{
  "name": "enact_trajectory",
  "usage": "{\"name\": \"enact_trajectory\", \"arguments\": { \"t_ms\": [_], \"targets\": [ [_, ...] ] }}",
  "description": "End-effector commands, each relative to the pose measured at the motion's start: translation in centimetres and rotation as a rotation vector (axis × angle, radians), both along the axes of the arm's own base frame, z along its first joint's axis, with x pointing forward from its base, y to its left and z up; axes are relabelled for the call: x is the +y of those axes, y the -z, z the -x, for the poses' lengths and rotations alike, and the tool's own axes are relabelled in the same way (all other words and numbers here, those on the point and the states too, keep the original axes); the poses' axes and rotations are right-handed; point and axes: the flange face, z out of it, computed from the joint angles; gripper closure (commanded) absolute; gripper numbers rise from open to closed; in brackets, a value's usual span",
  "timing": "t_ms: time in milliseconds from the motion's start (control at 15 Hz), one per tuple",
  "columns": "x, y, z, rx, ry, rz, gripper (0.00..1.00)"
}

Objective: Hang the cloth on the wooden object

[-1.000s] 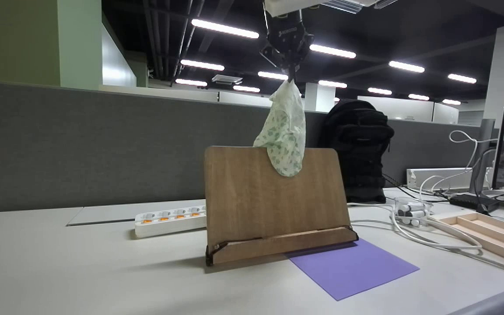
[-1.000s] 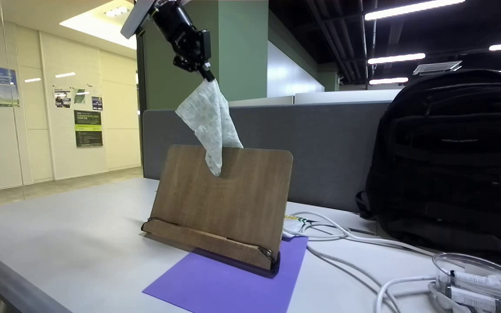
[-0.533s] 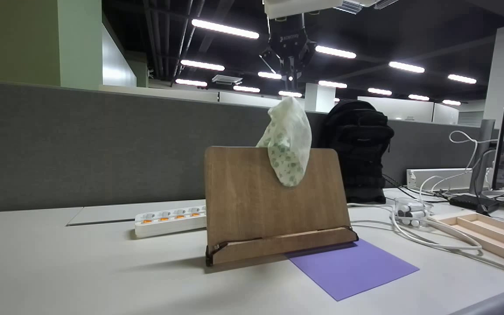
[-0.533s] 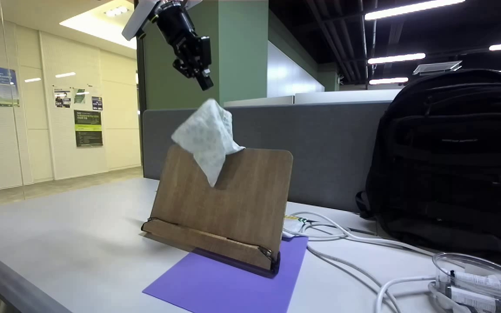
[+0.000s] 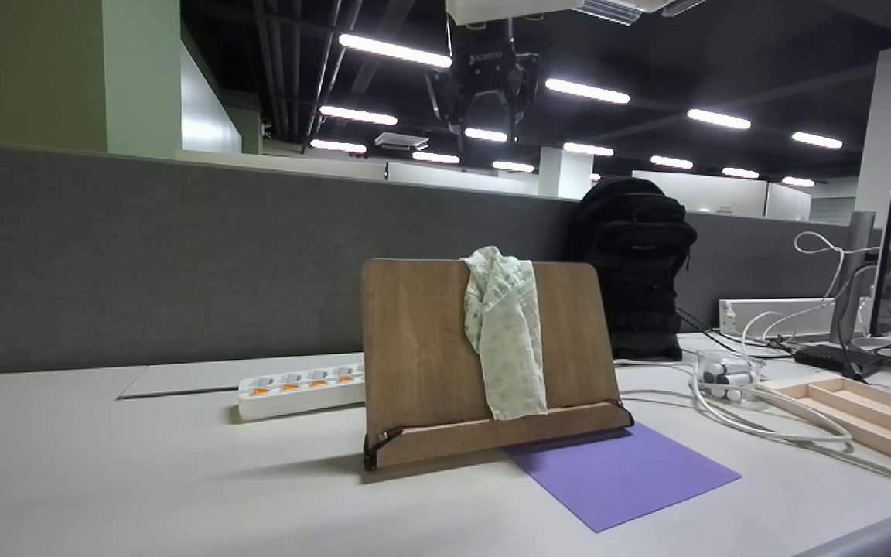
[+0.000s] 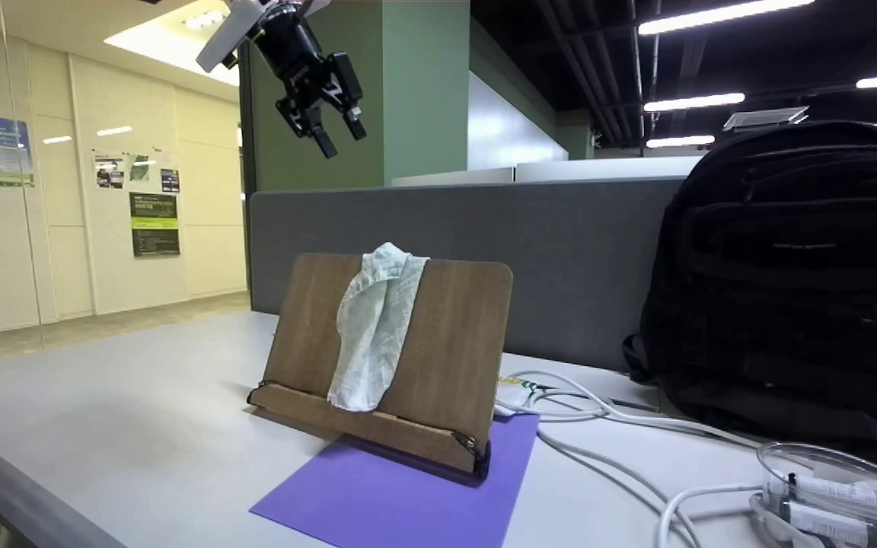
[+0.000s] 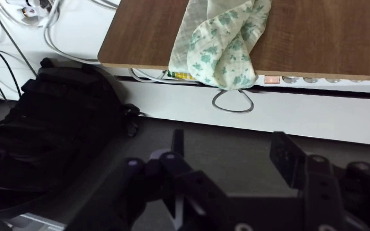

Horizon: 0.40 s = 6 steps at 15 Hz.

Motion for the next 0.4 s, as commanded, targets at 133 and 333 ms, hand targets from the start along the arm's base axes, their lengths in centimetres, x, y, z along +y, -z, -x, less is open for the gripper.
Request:
{"name": "enact_trajectory", "arguments": {
  "t_ms": [133, 333],
  "targets": [
    [1.67, -0.80, 0.80, -0.020, -0.104, 0.042, 0.00],
    [1.76, -1.03, 0.91, -0.017, -0.127, 0.046, 0.00]
  ]
}}
